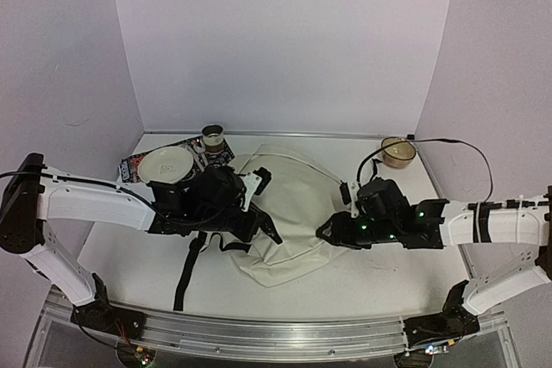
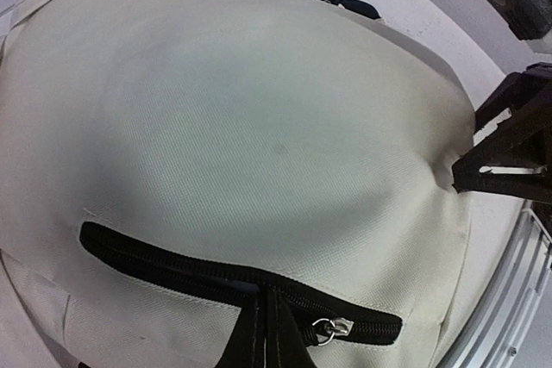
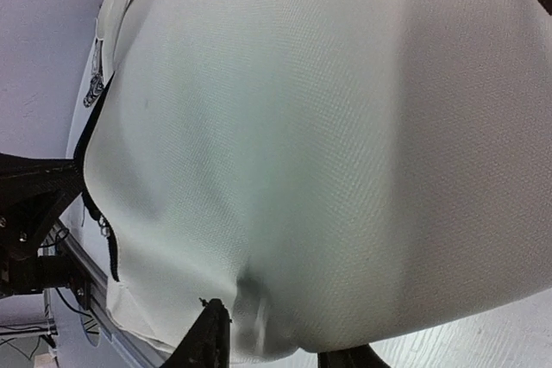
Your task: Pack the student bag
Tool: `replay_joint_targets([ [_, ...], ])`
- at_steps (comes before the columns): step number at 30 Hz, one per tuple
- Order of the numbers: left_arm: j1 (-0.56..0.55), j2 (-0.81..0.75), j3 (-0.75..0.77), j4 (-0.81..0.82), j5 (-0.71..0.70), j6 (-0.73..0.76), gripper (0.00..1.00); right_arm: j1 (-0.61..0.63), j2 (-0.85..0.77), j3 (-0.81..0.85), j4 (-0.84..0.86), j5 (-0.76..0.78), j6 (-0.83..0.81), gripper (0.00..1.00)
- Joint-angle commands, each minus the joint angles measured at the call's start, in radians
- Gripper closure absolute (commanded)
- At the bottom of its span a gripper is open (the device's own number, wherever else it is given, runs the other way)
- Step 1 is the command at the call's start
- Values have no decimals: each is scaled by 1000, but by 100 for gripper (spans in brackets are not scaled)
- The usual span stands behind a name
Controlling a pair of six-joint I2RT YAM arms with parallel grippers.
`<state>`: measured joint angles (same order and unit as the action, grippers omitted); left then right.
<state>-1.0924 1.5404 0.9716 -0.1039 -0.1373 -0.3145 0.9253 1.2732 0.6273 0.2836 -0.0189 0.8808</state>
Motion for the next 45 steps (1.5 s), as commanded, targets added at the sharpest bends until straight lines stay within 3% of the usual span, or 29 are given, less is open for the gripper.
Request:
replay_joint_targets([
  [1,9,-80,-66,229,198,6,100,6,-27,118,-233,-48,-179,54],
  [7,9,-86,-88,296,256,14,100,65,-55,213,-420,13,-379,41],
  [12,9,-68,-108,371,305,15,100,179,-32,275,-440,119,-555,35],
  [18,10,-45,-107,414,304,4,100,229,54,355,-451,199,-672,31],
  [25,20,-41,-124,457,304,-17,100,261,138,322,-217,173,-740,31],
  [32,57,-27,-188,547,340,-78,100,309,245,246,19,313,-856,28],
  [40,80,-23,-220,615,400,-115,100,311,351,162,150,431,-918,32],
  [43,85,-12,-231,643,423,-125,100,311,395,143,162,494,-930,44],
  [45,93,-4,-238,657,433,-129,100,311,409,132,165,520,-931,58],
])
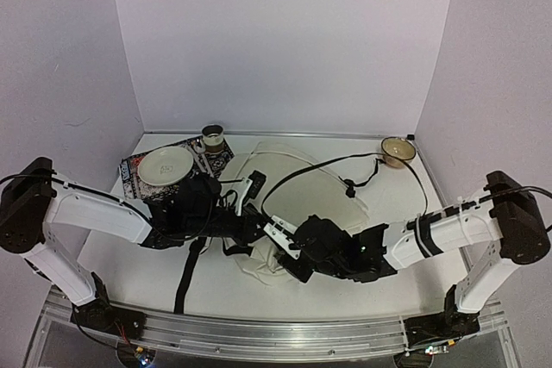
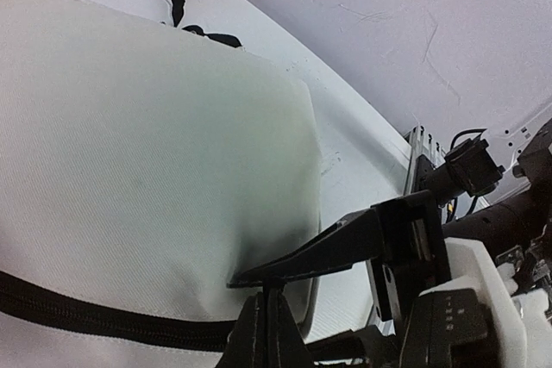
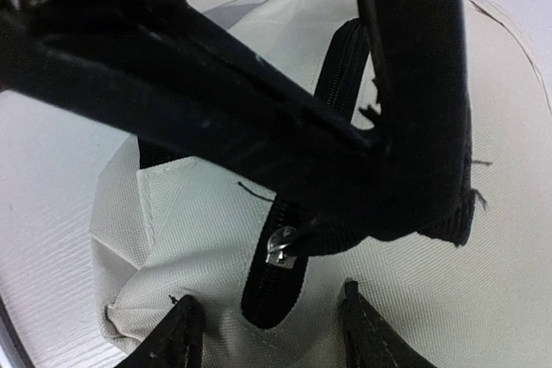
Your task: Pack the student bag
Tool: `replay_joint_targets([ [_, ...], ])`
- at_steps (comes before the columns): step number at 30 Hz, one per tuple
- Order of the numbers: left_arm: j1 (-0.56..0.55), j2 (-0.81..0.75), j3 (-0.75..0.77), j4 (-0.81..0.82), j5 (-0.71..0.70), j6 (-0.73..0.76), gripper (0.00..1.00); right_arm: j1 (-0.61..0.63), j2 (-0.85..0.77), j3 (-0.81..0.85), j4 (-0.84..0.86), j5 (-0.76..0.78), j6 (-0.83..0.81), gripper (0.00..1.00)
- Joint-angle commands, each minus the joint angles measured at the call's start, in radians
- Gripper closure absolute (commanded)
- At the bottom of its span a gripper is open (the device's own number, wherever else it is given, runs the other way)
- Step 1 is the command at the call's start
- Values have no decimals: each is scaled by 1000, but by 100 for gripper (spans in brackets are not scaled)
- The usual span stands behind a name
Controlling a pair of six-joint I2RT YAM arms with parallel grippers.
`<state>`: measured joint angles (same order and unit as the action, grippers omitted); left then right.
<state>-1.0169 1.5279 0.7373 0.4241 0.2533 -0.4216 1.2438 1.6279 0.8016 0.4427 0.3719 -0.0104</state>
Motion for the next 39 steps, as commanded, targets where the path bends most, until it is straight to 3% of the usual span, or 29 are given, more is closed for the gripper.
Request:
replay_joint_targets([
  [1,22,13,-5,133,47,-23,100,-7,57,-49,8,134,-40,67],
  [4,42,20,-10,142,70,-32,100,-7,57,-71,12,141,-42,85],
  [8,69,15,-8,146,89,-27,100,-7,35,-106,1,145,-32,99],
  [24,224,19,10,144,121,36,100,-7,-89,-201,-122,86,66,100],
  [29,228,46,52,142,199,3,100,-8,-142,-209,-140,71,60,100],
  [31,200,56,55,135,187,-18,93,-7,-150,-207,-133,77,63,100],
  [36,84,56,53,98,98,-38,64,-9,-167,-228,-55,81,82,100],
  [39,50,74,81,42,88,-52,57,-9,-183,-246,-6,65,89,100],
])
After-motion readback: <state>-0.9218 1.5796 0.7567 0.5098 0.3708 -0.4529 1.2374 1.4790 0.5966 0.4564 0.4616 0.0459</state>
